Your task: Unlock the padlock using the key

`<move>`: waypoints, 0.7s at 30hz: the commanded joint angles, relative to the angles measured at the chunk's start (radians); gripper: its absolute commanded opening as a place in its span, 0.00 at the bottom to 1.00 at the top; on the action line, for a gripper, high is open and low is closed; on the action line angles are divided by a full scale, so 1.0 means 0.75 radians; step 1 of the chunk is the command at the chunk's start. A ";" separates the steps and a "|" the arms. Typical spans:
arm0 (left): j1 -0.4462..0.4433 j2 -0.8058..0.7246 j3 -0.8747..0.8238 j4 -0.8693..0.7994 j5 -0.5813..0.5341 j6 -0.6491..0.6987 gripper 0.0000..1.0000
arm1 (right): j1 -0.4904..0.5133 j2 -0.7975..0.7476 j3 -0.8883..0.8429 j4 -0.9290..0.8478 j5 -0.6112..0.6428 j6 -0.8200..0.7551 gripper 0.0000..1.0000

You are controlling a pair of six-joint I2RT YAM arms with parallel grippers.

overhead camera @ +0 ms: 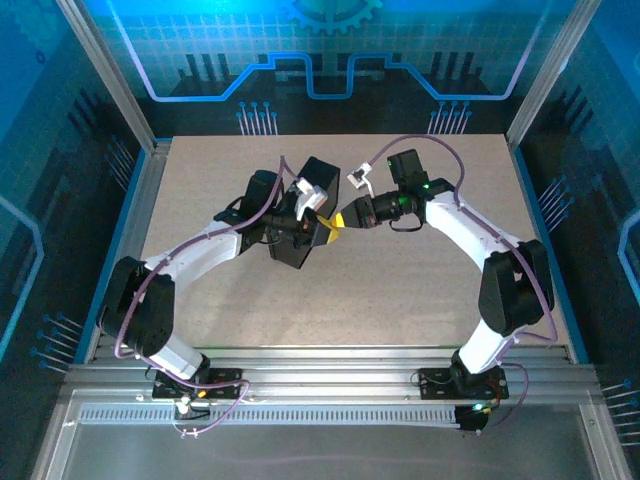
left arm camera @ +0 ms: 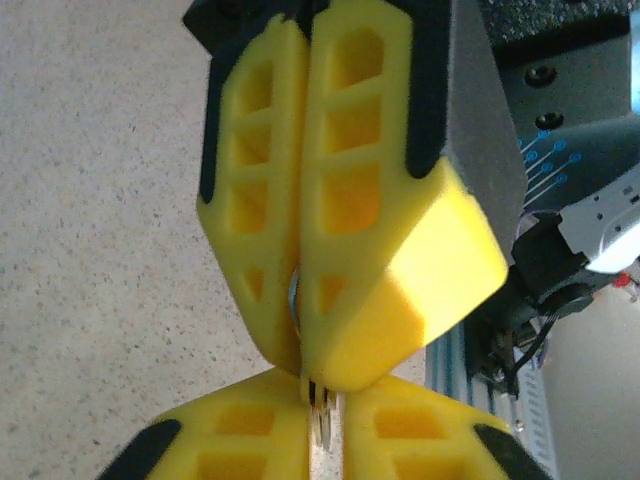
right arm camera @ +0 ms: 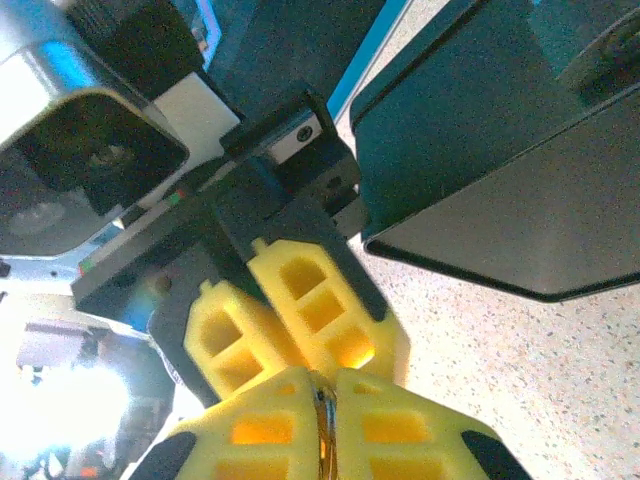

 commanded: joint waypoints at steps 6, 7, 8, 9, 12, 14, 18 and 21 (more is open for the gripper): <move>0.050 0.002 0.008 0.052 -0.052 -0.072 0.36 | -0.119 -0.039 -0.157 0.301 -0.008 0.323 0.04; 0.051 0.001 0.002 0.069 -0.058 -0.092 0.36 | -0.126 -0.043 -0.169 0.333 -0.009 0.356 0.04; 0.051 0.004 -0.003 0.083 -0.068 -0.121 0.36 | -0.129 -0.044 -0.178 0.356 -0.007 0.378 0.04; 0.050 0.006 -0.008 0.104 -0.075 -0.153 0.36 | -0.132 -0.049 -0.183 0.373 0.000 0.400 0.04; 0.039 0.032 -0.010 0.159 -0.103 -0.303 0.36 | -0.140 -0.057 -0.197 0.419 0.023 0.469 0.04; 0.017 0.054 0.001 0.151 -0.126 -0.362 0.35 | -0.149 -0.059 -0.207 0.453 0.041 0.520 0.04; -0.029 0.063 0.021 0.095 -0.241 -0.393 0.32 | -0.169 -0.072 -0.229 0.505 0.118 0.655 0.04; -0.055 0.066 0.028 0.108 -0.307 -0.442 0.29 | -0.171 -0.080 -0.259 0.568 0.188 0.796 0.04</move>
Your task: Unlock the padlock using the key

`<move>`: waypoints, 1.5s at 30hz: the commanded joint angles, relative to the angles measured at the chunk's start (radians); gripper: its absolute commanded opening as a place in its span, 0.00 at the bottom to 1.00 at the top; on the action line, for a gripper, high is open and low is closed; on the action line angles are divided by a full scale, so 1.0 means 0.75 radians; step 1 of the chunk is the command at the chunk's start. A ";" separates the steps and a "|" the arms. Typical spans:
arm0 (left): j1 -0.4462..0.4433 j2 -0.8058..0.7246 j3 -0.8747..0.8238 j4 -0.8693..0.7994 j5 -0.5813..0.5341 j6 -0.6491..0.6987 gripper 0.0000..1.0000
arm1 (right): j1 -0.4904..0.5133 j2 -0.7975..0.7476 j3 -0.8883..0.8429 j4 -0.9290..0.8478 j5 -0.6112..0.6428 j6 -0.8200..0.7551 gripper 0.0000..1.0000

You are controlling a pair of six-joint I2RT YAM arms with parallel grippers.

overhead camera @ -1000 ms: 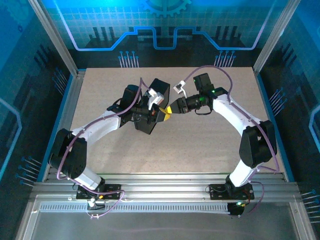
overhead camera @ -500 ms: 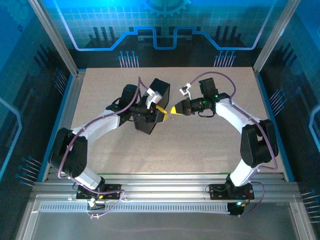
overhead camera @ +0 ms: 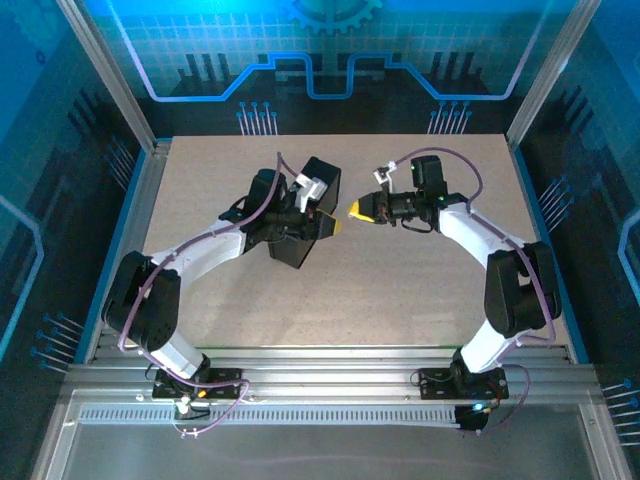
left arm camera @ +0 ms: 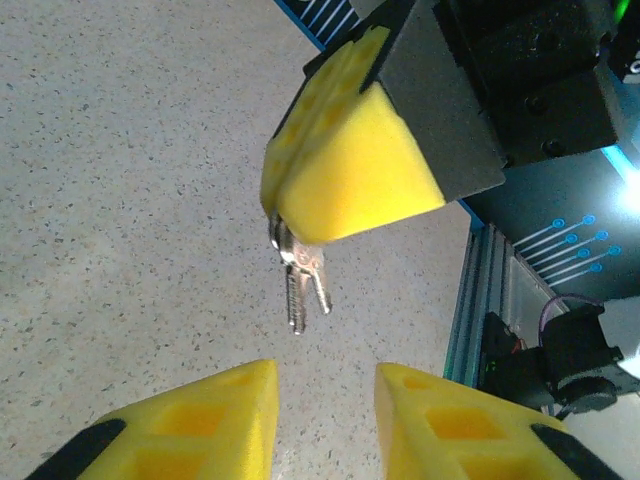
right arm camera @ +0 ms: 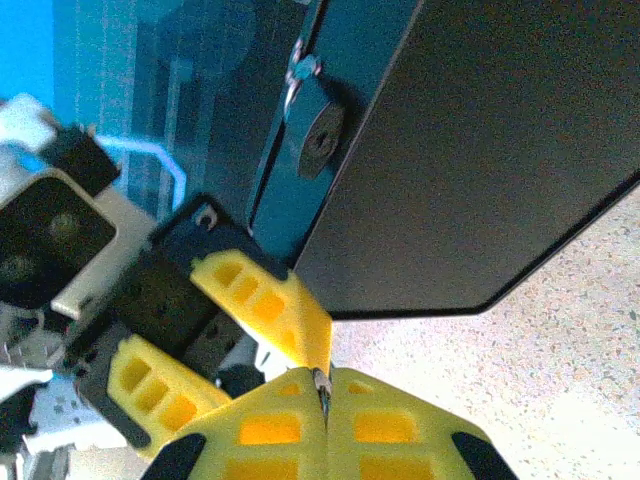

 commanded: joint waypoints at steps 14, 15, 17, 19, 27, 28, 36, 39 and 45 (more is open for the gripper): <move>-0.095 0.029 0.168 -0.193 -0.203 -0.243 0.34 | -0.028 -0.118 -0.143 0.276 0.319 0.537 0.03; -0.100 0.020 0.178 -0.216 -0.236 -0.252 0.35 | -0.027 -0.134 -0.147 0.282 0.336 0.557 0.03; -0.107 0.004 0.206 -0.248 -0.261 -0.265 0.35 | -0.028 -0.169 -0.159 0.285 0.386 0.594 0.03; -0.111 -0.006 0.242 -0.285 -0.280 -0.293 0.36 | -0.026 -0.198 -0.173 0.294 0.425 0.647 0.03; -0.152 0.037 0.312 -0.239 -0.290 -0.529 0.38 | -0.009 -0.274 -0.243 0.434 0.556 0.931 0.03; -0.157 0.042 0.309 -0.210 -0.285 -0.554 0.38 | -0.006 -0.277 -0.243 0.440 0.563 0.946 0.03; -0.167 0.098 0.323 -0.163 -0.314 -0.639 0.38 | 0.013 -0.271 -0.259 0.520 0.576 1.055 0.04; -0.167 0.117 0.324 -0.142 -0.329 -0.659 0.38 | 0.027 -0.262 -0.262 0.544 0.571 1.073 0.04; -0.164 0.137 0.323 -0.081 -0.376 -0.710 0.37 | 0.042 -0.247 -0.267 0.578 0.559 1.104 0.04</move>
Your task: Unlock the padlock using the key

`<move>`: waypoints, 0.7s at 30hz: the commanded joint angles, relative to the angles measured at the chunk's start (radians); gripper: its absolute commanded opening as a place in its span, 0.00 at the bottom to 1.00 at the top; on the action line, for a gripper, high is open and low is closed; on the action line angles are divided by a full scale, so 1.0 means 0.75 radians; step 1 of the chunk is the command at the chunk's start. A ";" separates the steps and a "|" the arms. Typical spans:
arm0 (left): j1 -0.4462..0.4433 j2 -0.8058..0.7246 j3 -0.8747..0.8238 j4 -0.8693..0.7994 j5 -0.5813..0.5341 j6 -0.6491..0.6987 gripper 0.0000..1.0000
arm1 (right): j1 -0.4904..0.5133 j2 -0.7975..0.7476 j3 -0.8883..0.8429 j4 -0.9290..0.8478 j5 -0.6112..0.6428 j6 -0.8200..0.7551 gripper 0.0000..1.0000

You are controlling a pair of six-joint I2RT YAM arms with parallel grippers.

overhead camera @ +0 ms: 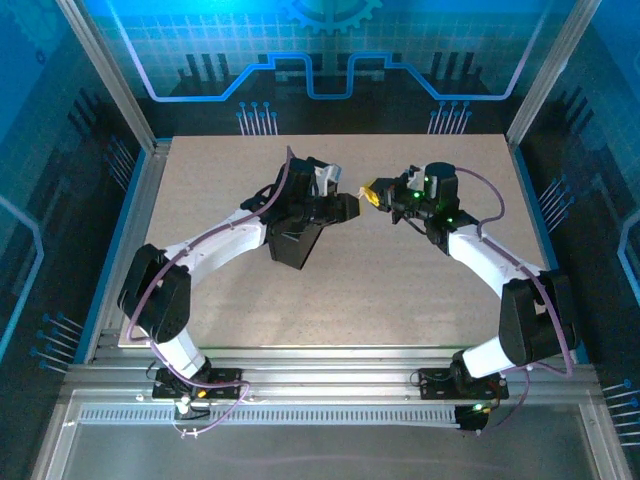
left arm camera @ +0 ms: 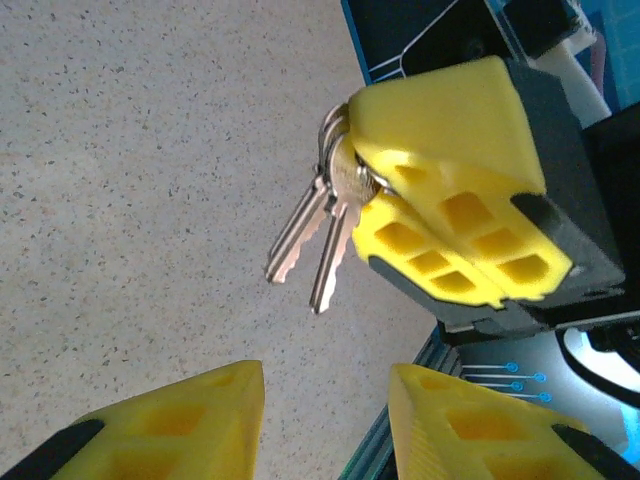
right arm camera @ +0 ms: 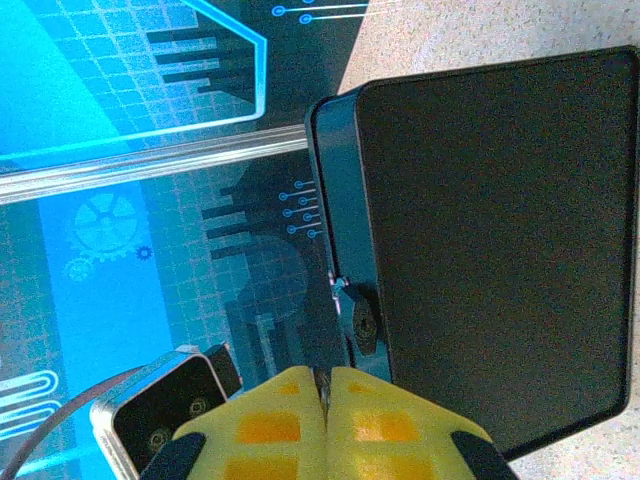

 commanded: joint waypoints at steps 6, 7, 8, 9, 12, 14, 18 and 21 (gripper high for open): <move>0.001 0.043 0.045 0.118 -0.021 -0.096 0.36 | 0.028 0.007 -0.022 0.078 -0.003 0.046 0.04; 0.002 0.045 0.047 0.121 -0.020 -0.100 0.36 | 0.030 0.009 -0.023 0.082 -0.003 0.049 0.04; 0.005 0.049 0.045 0.129 -0.015 -0.111 0.35 | 0.031 0.011 -0.022 0.082 0.000 0.048 0.04; 0.008 0.050 0.040 0.143 -0.012 -0.123 0.35 | 0.035 0.013 -0.023 0.082 0.002 0.049 0.04; 0.018 0.047 0.022 0.186 -0.009 -0.160 0.34 | 0.040 0.019 -0.026 0.080 0.006 0.049 0.04; 0.027 0.045 0.014 0.201 -0.012 -0.176 0.33 | 0.041 0.022 -0.029 0.082 0.007 0.049 0.04; 0.042 0.046 0.003 0.247 0.006 -0.211 0.31 | 0.046 0.028 -0.033 0.082 0.014 0.046 0.04; 0.044 0.048 -0.002 0.260 0.016 -0.218 0.29 | 0.049 0.036 -0.035 0.086 0.016 0.047 0.04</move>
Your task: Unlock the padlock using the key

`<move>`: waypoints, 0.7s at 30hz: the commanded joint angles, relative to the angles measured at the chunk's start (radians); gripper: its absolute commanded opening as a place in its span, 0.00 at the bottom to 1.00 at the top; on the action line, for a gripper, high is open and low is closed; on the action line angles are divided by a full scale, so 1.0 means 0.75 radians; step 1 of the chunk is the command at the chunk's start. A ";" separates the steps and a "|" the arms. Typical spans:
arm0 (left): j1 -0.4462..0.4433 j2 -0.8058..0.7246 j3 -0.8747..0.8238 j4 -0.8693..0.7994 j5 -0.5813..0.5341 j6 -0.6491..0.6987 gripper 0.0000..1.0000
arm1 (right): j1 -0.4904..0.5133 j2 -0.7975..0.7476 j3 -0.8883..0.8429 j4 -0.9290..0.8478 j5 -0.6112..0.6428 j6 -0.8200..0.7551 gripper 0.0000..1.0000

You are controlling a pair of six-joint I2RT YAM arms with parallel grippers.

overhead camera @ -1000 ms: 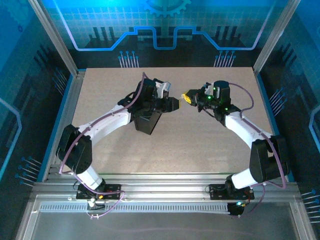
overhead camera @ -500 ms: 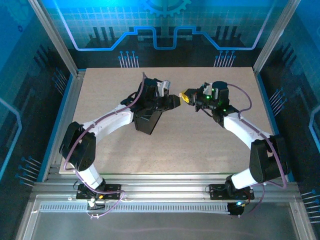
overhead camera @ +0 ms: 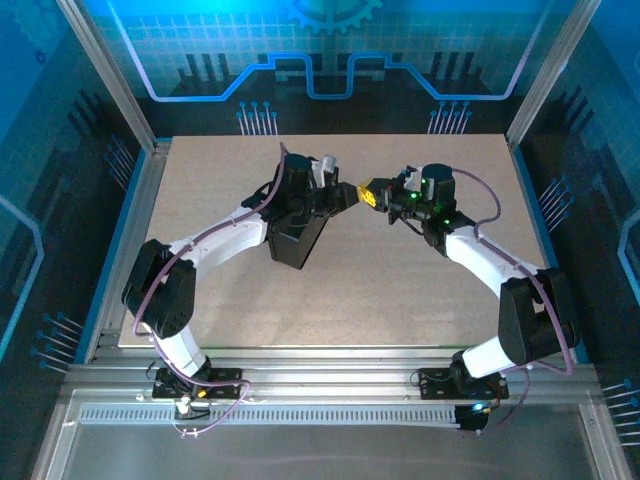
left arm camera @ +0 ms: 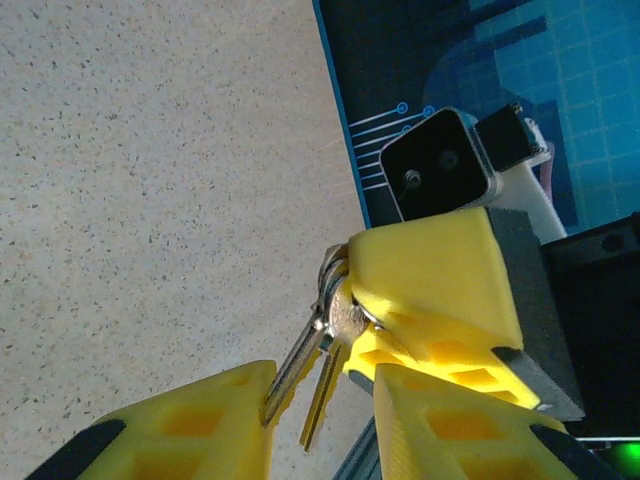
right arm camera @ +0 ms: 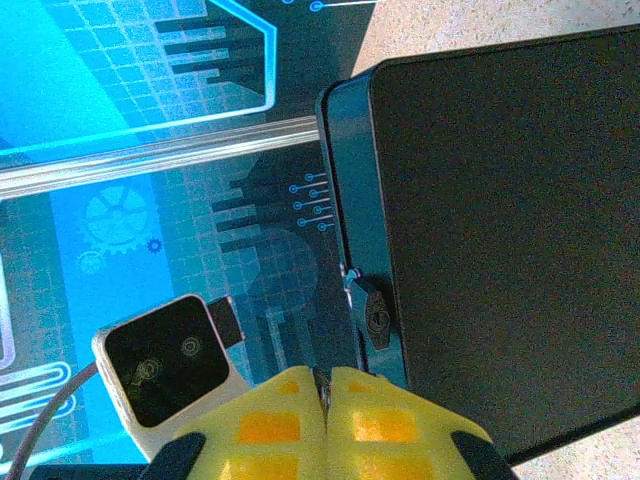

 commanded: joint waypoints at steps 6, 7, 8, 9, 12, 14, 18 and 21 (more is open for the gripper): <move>0.008 0.013 -0.020 0.112 0.046 -0.049 0.20 | 0.030 0.033 -0.020 0.025 0.016 0.011 0.05; 0.008 0.011 -0.023 0.112 0.044 -0.048 0.20 | 0.030 0.034 -0.022 0.027 0.016 0.013 0.05; 0.008 0.013 -0.025 0.116 0.044 -0.049 0.20 | 0.031 0.036 -0.022 0.028 0.016 0.013 0.05; 0.008 0.010 -0.028 0.118 0.041 -0.049 0.20 | 0.031 0.034 -0.021 0.028 0.016 0.014 0.05; 0.011 0.010 -0.034 0.130 0.044 -0.057 0.14 | 0.033 0.030 -0.025 0.023 0.021 0.010 0.05; 0.014 0.009 -0.039 0.136 0.041 -0.058 0.09 | 0.034 0.030 -0.031 0.026 0.018 0.011 0.05; 0.024 0.011 -0.056 0.167 0.038 -0.074 0.02 | 0.032 0.022 -0.040 0.024 0.021 0.005 0.06; 0.030 0.017 -0.062 0.191 0.045 -0.077 0.00 | 0.033 0.017 -0.049 0.025 0.018 0.001 0.06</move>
